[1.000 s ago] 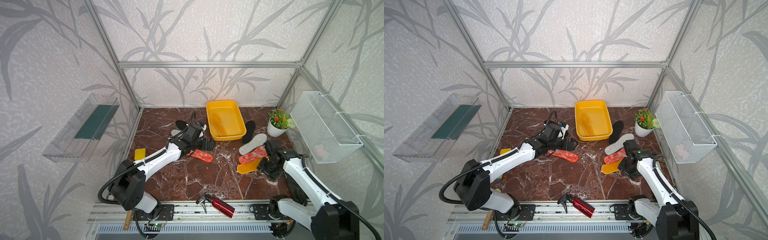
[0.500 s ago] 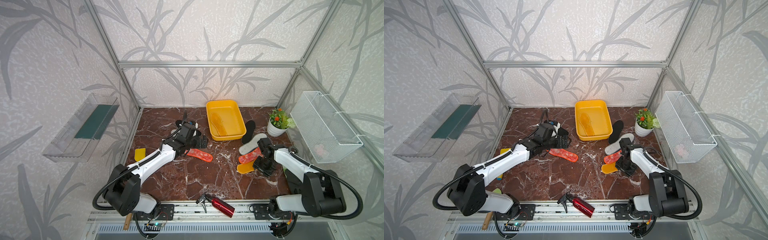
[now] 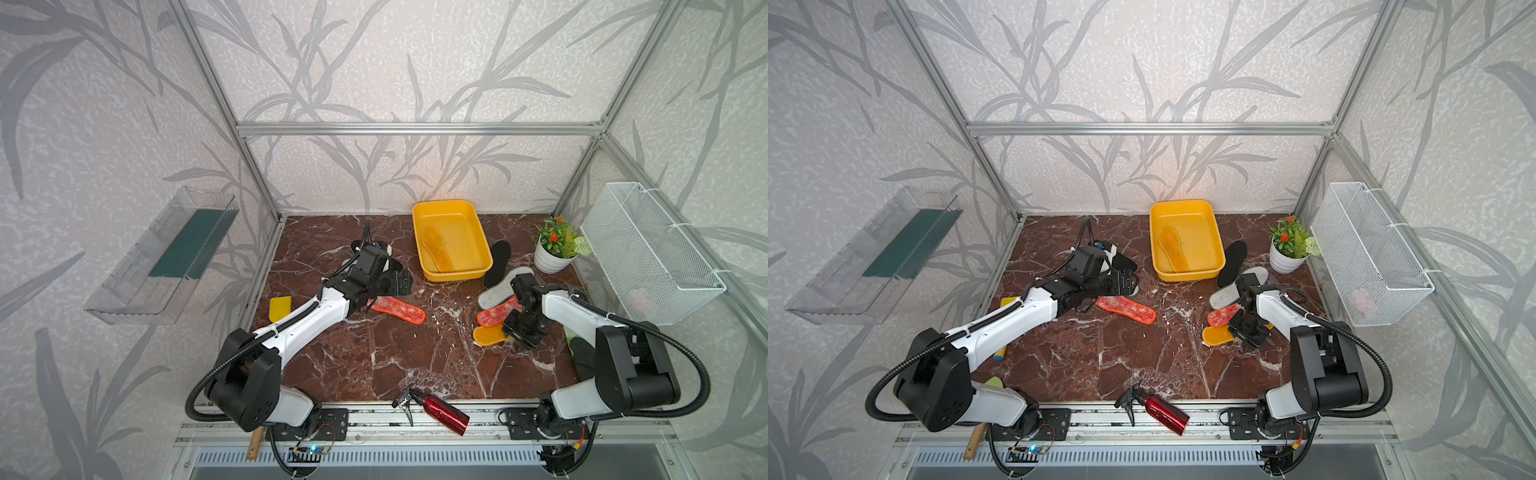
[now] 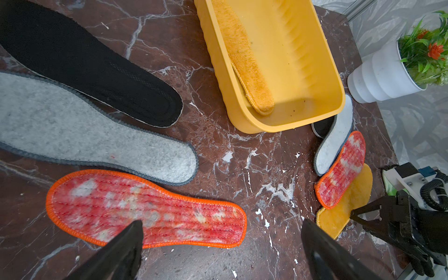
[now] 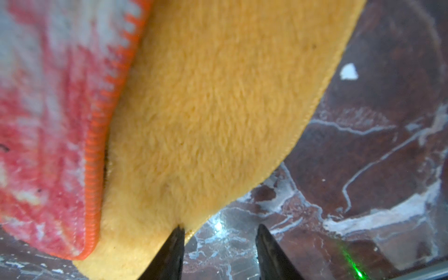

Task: Put the insoles into the storage box
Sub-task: Pick up the insole from the center of the board.

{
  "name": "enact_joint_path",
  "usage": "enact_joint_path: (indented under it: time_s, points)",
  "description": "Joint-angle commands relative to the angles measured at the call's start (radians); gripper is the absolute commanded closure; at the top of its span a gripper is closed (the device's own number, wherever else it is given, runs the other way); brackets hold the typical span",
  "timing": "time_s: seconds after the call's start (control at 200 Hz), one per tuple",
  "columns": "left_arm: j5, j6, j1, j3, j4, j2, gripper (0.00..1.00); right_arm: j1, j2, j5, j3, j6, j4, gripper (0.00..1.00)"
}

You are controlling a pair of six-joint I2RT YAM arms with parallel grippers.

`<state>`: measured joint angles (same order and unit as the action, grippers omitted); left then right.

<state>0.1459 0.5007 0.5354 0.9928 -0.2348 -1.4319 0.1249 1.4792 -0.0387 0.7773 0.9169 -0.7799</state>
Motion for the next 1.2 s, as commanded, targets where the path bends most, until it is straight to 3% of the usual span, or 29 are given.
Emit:
enact_joint_path:
  time_s: [0.0, 0.345, 0.88, 1.2]
  points:
    - [-0.008, 0.000, -0.003, -0.002, -0.018, 0.014, 0.01, -0.011, -0.022, -0.008, 0.003, 0.016, 0.030, 0.52]
    - [-0.005, -0.004, -0.009, -0.003, -0.022, 0.010, 0.01, -0.077, -0.045, -0.034, -0.019, 0.004, 0.054, 0.49]
    - [-0.015, -0.002, -0.029, -0.011, -0.038, 0.019, 0.01, -0.124, 0.048, -0.038, -0.036, -0.052, 0.078, 0.42]
    - [-0.021, -0.001, -0.044, -0.014, -0.047, 0.034, 0.01, -0.160, 0.073, -0.007, -0.049, -0.092, 0.094, 0.54]
